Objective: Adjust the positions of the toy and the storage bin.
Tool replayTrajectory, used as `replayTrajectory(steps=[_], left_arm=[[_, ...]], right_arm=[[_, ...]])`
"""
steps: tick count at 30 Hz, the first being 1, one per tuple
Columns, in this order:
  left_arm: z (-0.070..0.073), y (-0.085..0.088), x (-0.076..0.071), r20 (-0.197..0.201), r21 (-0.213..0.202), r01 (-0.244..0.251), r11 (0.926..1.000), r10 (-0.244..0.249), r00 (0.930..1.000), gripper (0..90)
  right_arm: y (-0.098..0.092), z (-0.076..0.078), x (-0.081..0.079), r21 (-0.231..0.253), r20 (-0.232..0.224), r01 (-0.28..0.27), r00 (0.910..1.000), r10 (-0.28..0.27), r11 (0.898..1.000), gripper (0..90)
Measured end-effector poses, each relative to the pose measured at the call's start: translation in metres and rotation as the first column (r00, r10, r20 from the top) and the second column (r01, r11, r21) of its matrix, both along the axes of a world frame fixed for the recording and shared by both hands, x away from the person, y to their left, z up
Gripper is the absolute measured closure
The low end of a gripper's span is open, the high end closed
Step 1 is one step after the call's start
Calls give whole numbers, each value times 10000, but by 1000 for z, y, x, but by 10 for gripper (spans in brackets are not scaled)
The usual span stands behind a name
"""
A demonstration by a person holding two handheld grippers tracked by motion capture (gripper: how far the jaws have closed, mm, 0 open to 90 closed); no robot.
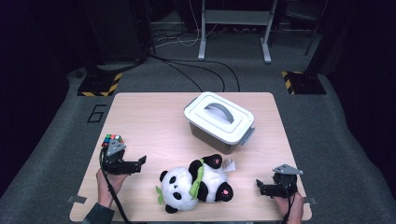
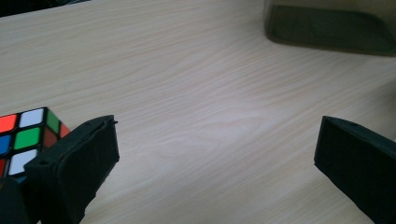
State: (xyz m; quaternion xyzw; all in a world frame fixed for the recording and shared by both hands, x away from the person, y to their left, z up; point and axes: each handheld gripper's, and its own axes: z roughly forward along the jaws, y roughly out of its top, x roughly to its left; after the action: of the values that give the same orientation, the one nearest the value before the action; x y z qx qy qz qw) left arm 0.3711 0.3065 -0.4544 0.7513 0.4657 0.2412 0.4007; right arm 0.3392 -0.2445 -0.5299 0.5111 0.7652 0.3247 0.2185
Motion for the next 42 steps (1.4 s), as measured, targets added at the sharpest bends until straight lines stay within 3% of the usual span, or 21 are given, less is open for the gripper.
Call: replayTrajectory(steps=[10,12,18,25,30,38,42], left_arm=[[2,-27,-17,-4,-21,916,9958,-916,9958,0],[3,-36,-23,-25,-15,1311,9914,-1311,9914,0],[6,-53,-35,103,-29,1830,9831,-1829,9831,0],[8,-83,-55,212,235,2601,9653,-2606,9652,3],[8,-92,-62,284,135,2803,9598,-2806,9594,1],[16,-102,-74,867,571,2820,9577,-2862,9542,2],[16,-109,-76,792,583,3135,9478,-3175,9450,0]], right_arm=[[0,0,0,-4,-1,-7,10000,7,10000,11],[0,0,0,9,0,8,10000,-8,10000,11],[0,0,0,12,-2,6,10000,-6,10000,11],[0,0,0,24,-5,10,10000,-10,10000,13],[0,0,0,55,-36,78,10000,-78,10000,13],[0,0,0,52,-37,83,10000,-83,10000,13],[0,0,0,48,-34,81,10000,-81,10000,13]])
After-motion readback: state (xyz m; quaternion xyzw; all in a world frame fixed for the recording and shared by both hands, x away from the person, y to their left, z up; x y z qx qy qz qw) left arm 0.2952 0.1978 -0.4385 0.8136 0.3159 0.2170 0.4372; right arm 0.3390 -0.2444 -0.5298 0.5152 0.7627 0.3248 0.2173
